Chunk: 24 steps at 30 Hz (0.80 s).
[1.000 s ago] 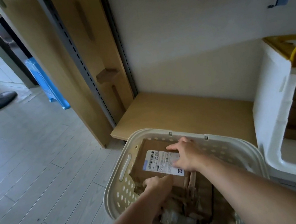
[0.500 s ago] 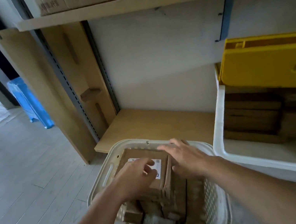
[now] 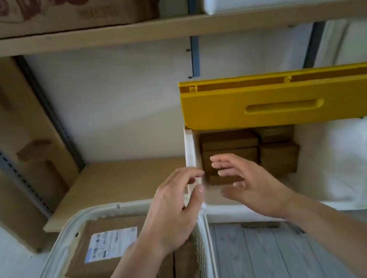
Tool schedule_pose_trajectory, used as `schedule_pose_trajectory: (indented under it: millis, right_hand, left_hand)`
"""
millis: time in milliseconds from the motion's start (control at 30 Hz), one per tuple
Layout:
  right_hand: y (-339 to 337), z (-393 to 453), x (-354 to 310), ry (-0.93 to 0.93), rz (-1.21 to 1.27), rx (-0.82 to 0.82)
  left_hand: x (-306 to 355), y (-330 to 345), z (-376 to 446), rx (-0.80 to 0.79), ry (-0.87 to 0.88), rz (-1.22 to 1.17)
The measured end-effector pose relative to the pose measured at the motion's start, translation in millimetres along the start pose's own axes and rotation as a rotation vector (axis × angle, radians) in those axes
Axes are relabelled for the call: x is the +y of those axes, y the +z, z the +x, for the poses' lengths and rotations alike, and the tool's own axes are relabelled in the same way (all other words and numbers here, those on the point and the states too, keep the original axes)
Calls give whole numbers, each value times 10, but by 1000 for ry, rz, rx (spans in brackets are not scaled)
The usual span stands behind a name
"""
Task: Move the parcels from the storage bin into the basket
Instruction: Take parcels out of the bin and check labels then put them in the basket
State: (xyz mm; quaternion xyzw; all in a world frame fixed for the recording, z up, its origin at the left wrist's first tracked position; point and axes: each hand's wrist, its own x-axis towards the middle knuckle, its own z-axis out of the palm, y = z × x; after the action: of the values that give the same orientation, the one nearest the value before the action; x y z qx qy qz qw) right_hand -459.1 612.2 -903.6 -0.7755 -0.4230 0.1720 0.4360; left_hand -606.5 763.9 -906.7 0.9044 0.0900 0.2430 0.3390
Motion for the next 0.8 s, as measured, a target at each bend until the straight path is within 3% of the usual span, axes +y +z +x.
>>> schedule_pose_trajectory:
  millis: [233, 400, 800]
  right_hand:
    - [-781, -313, 544, 158, 87, 251]
    - [-963, -328, 824, 205, 60, 297]
    - [-1205, 747, 1564, 286, -70, 580]
  left_hand:
    - [329, 646, 456, -90, 17, -122]
    - [440, 940, 814, -133, -32, -159]
    - [204, 1847, 1837, -241, -181, -98]
